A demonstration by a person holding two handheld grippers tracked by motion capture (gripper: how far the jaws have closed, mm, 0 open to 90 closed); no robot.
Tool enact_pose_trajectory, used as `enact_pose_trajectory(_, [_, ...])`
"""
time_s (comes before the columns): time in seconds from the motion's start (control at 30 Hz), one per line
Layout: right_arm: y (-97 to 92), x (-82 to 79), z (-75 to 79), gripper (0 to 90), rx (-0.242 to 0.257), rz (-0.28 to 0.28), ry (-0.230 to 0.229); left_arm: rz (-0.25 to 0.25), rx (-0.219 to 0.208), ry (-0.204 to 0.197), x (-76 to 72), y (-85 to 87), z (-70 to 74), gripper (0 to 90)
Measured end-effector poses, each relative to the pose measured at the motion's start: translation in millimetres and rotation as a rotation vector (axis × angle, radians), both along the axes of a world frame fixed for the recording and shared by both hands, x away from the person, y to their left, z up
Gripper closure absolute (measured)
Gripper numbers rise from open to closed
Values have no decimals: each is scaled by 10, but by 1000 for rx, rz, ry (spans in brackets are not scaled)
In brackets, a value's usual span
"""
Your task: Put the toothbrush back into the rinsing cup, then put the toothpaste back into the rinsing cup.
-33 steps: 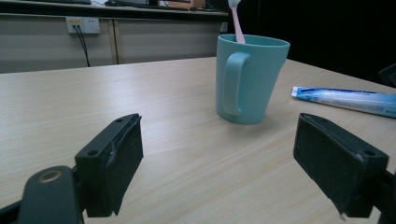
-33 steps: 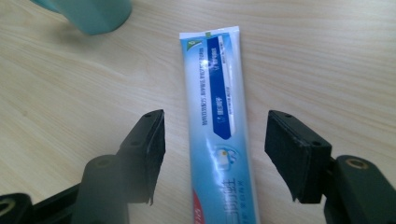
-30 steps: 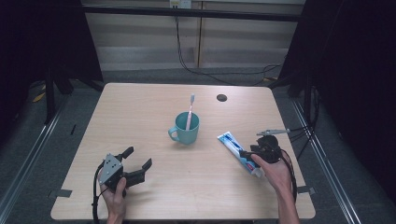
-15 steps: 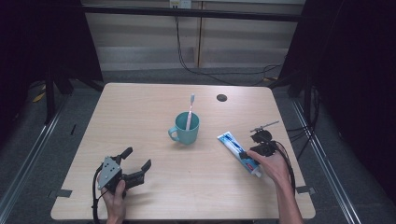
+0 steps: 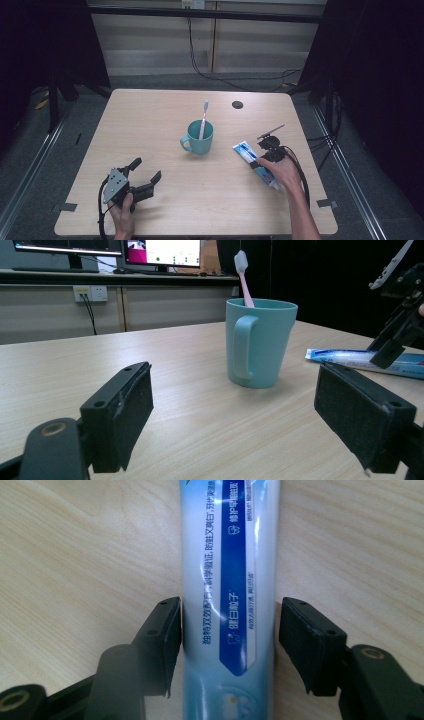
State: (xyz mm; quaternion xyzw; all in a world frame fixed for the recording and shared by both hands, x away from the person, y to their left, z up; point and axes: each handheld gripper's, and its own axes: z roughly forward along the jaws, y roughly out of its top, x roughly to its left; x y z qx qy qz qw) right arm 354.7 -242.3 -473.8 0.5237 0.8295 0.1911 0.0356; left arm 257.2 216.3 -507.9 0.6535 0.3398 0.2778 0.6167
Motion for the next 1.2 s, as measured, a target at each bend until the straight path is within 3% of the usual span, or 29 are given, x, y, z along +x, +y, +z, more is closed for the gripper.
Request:
enact_pose_trajectory(0.2, [12,3,-13,462,-6,-2,8,1,-1,-2,-1,-6,0,158])
enact_pose_trajectory(0.53, [99,26,4,498,-80,13,26,-7,4,-3,3,3,1,158])
enact_pose_trajectory(0.73, [97,86,25,564,-88,19,71,-7,2,0,5,6,1,158])
enact_pose_trajectory(1.0, [79,84,61,678,-67,-9,87,-13,4,0,5,9,1,158])
enact_pose_trajectory(1.2, [35,70,70,710,-15,-34,98,-12,-5,0,2,8,-1,158])
